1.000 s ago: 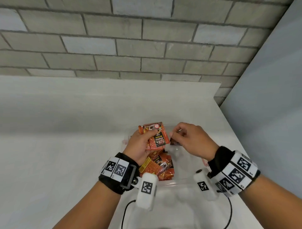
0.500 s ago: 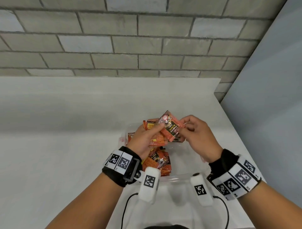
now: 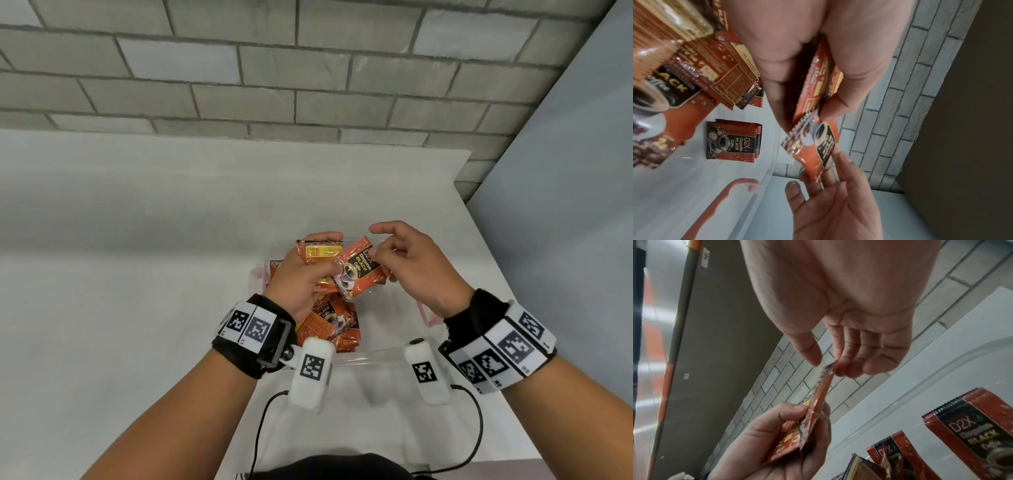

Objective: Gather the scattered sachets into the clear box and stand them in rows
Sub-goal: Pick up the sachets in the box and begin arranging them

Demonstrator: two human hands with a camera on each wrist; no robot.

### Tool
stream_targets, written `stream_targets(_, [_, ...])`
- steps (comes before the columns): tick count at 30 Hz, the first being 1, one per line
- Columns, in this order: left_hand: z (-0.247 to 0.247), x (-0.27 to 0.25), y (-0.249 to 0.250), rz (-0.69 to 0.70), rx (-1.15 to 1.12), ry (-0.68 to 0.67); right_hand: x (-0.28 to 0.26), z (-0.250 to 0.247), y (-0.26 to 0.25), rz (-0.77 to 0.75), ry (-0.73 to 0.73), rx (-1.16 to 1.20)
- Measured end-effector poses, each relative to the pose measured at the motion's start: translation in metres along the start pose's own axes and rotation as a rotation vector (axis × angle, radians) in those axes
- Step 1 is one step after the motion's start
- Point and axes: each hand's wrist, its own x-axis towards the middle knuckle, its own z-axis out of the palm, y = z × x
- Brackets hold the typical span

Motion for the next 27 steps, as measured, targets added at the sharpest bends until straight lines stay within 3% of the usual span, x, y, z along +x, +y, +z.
stream_targets(6, [-0.002, 0.001, 0.000, 0.008, -0.045, 0.022, 0.001, -0.002, 0.005, 0.014, -0.030, -0.056])
stream_targets(15, [0.000, -0.001, 0.005, 0.015, 0.017, -0.023, 0.015, -0.015, -0.009, -0.129, -0.072, -0.374])
stream_targets(18, [-0.009, 0.001, 0.010, 0.021, -0.051, 0.065, 0.028, -0.029, -0.008, -0.095, -0.078, -0.485])
stream_targets(22, [-0.026, 0.002, 0.014, 0.020, -0.182, 0.174, 0.047, -0.030, 0.004, -0.001, -0.144, -0.854])
stream_targets(27, [-0.037, 0.000, 0.013, 0.014, -0.221, 0.182, 0.059, -0.015, 0.020, 0.111, -0.250, -1.034])
